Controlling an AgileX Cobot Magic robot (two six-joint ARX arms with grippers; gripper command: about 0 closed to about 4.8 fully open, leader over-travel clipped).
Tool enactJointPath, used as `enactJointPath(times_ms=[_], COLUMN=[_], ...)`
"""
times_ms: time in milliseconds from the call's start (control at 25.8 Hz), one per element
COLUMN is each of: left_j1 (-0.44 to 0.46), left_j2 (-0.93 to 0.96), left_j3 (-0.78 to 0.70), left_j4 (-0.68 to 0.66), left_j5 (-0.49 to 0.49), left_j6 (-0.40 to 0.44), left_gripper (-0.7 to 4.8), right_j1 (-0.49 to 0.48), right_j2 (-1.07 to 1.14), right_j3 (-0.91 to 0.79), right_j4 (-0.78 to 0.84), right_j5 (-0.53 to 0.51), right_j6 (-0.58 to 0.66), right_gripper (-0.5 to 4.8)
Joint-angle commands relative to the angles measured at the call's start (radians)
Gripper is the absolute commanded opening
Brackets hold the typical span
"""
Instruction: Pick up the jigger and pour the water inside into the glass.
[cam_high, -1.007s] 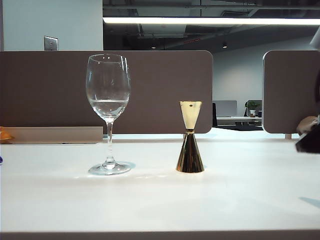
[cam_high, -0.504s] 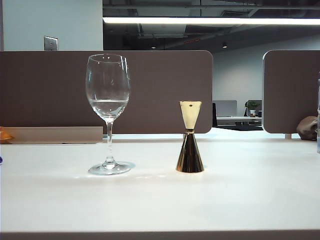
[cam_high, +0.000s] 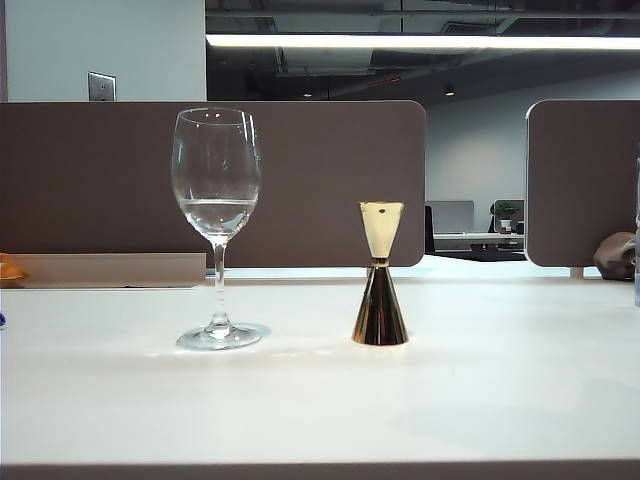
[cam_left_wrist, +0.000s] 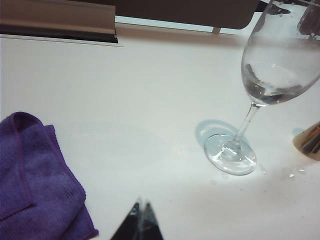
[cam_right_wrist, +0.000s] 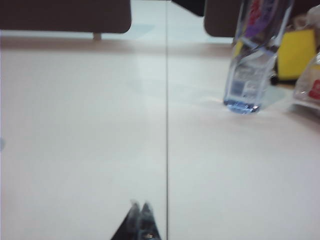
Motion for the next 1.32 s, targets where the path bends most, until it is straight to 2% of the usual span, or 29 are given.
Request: enactJointPath(times_ms=[39,542,659,814,930,1124,1317], left_j1=[0.002,0.001,0.001,0.000,0.000,0.000,0.000], left_j2=[0.001,0.001,0.001,0.001,0.001,0.001,0.001], left_j3=[0.001,0.001,0.001,-0.014,-0.061,-0.100,-0.100], left_j4=[0.011,0.011,-0.025,-0.025,0.022,0.140,0.139], left_j5=[0.003,0.003,-0.127,-0.178,-0.152,-0.114,-0.112], left_j6=[-0.002,-0.002,0.038,0.058,0.058,0.109,0.110], left_gripper=[-0.06,-0.06,-0.06,-0.06,-0.05,-0.05,-0.05], right_j1=[0.000,0.000,0.000,0.000,0.000,-0.001,-0.001], right_j2=[0.001,0.001,0.001,0.001,0.001,0.001,0.001], right_j3=[-0.007,-0.007,-0.007,-0.007,-0.007,-0.007,-0.007], right_j4=[-0.019,-0.019,-0.019,-0.019,-0.019,-0.019,-0.019], right_j5=[-0.020,-0.019,-0.019,-0.019,-0.019,-0.020,-0.020], right_j6=[-0.002,-0.002,-0.002,-0.002,-0.002,-0.002,-0.002], right_gripper=[-0.05,-0.05,-0.05,-0.05,-0.05,-0.05,-0.05])
